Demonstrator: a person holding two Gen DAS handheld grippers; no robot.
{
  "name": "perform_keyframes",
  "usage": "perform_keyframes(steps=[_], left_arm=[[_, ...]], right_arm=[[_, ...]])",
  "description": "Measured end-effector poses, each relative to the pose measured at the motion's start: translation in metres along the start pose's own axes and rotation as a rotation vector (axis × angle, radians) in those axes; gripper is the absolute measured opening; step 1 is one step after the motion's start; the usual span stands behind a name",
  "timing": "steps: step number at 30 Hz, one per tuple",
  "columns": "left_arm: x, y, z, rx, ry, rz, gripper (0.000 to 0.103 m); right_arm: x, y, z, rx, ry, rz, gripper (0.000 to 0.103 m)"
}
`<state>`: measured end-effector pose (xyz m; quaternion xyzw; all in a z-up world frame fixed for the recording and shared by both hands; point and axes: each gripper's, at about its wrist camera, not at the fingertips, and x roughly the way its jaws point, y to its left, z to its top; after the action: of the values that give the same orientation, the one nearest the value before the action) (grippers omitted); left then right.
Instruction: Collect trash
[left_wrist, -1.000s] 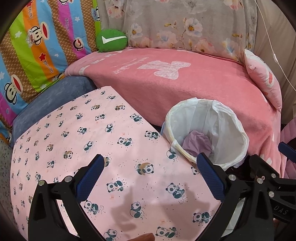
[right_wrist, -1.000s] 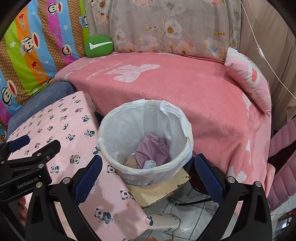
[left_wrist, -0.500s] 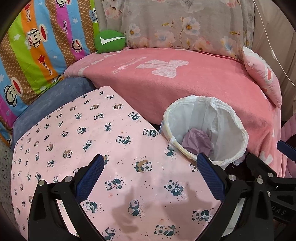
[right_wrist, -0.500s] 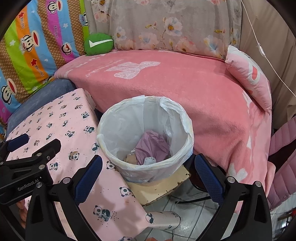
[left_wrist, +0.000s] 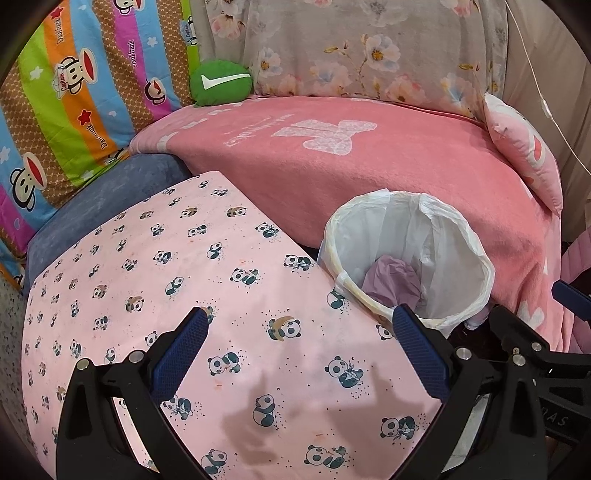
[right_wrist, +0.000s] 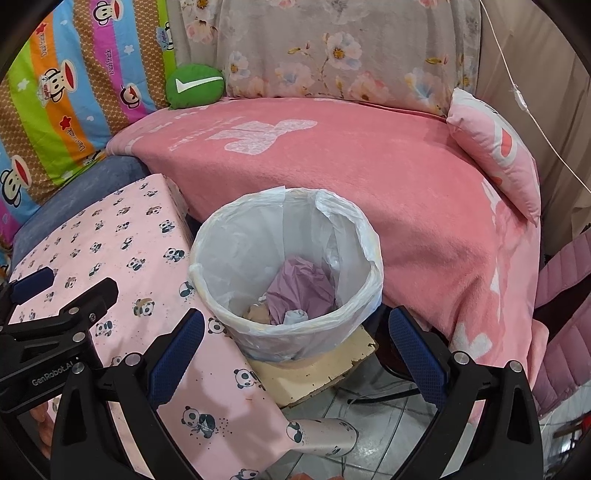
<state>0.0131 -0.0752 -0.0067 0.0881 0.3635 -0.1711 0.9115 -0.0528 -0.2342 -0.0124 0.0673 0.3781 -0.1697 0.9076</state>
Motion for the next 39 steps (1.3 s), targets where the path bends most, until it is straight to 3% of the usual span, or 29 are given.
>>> perform_keyframes(steps=[39], left_arm=[[-0.0007,0.0008,-0.0019,0.002,0.002,0.007,0.096]], right_arm=[[0.0011,-0.0017,0.0000,0.001,0.002,0.001,0.099]])
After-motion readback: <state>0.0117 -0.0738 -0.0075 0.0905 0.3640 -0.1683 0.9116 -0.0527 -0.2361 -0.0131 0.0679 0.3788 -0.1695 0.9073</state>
